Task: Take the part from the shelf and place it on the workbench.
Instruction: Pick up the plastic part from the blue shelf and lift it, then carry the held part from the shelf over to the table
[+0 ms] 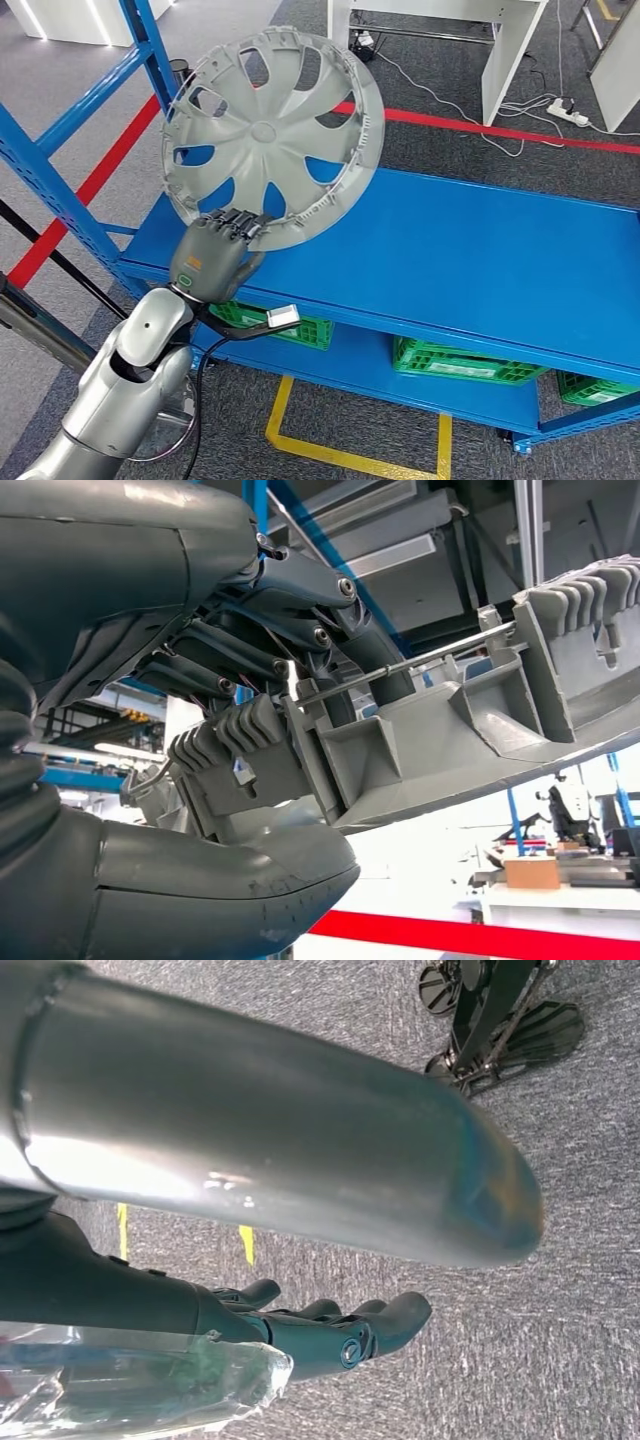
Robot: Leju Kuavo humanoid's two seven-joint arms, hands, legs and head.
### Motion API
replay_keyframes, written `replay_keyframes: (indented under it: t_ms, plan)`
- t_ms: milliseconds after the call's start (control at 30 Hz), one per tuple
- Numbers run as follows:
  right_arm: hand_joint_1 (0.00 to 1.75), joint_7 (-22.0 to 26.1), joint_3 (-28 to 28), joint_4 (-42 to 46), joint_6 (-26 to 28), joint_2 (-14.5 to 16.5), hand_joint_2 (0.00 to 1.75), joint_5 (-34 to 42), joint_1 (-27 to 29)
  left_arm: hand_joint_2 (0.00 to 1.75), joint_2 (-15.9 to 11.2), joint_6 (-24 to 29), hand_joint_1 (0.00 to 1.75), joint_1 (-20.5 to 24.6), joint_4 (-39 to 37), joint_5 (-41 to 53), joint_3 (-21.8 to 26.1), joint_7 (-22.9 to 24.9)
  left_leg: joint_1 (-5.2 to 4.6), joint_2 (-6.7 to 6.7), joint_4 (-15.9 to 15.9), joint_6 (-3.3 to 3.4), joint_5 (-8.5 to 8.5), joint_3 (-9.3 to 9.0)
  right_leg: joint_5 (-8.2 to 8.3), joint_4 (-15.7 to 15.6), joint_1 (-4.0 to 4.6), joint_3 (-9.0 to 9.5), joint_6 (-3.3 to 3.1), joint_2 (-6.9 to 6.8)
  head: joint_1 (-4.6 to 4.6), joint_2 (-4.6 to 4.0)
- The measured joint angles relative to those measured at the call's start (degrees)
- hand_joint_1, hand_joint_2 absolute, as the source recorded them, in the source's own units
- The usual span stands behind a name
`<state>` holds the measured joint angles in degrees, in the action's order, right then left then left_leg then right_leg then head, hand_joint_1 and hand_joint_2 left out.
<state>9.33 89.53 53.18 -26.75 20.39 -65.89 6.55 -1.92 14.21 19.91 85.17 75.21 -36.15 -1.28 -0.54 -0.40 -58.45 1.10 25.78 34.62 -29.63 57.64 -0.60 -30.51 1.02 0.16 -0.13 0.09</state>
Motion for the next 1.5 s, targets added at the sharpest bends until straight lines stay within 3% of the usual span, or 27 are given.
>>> replay_keyframes:
  t_ms: [967,1500]
  plan:
    - [0.00,1.68,0.00,0.16,-2.40,-0.01,0.00,-0.02,-0.40,1.75,0.54,-4.07,1.75,0.51,-0.67,-0.74,-0.46,-0.18,0.00,0.00,0.00,0.00,0.00,0.00,0.00,0.00,0.00,-0.02,0.00,0.01,0.00,0.00]
    - [0.00,-0.83,0.00,0.15,-1.99,0.00,0.00,0.88,-0.54,1.75,0.04,-5.25,1.75,0.42,-1.45,-0.87,-1.26,-0.18,-0.14,0.00,-0.18,0.25,0.16,0.05,0.06,-0.11,-0.14,0.00,0.15,0.01,-0.02,0.00]
